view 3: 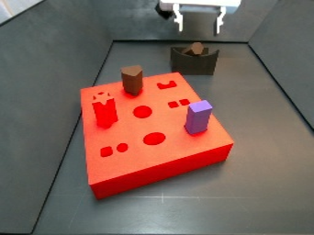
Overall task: Pick up the hexagon object. Move up. Place the hexagon object on the fixture. Regrasp the hexagon object. Move to above the board. Insert the hexagon object.
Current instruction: Regrasp the hexagon object.
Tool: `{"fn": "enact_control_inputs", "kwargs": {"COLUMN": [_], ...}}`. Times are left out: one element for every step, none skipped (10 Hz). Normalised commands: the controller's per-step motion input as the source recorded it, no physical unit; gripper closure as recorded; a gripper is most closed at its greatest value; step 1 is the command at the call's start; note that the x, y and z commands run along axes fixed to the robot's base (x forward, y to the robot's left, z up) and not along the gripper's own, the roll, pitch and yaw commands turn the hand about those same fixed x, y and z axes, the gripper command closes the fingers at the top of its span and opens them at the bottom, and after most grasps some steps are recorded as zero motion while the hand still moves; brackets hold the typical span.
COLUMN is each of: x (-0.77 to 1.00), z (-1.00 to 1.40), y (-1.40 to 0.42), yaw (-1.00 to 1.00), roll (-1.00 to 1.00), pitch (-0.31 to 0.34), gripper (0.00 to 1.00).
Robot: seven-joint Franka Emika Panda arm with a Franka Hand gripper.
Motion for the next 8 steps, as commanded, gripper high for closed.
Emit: {"fn": "enact_control_inputs", "kwargs": {"x": [-0.03,-0.03,-0.04,-0.04,-0.03,-0.08,-0.06,-0.09], "z": [1.0,0.85,0.6,0.41,0.17,0.4,0.36,0.24], "y": [0.01,0.01,0.01,0.01,0.01,-0.69,-0.66,-0.49], "yaw": [0.01,0.0,-0.01,-0.01,-0.02,0.01,0.01,0.01], "roll": [0.0,0.01,0.03,0.03,0.03,1.0,1.0,1.0], "pitch": [0.048,0.052,0.052,0.052,0.047,0.05,0.048,0.037], "gripper": [0.0,0.0,0.0,0.0,0.0,0.0,0.0,0.0]}}
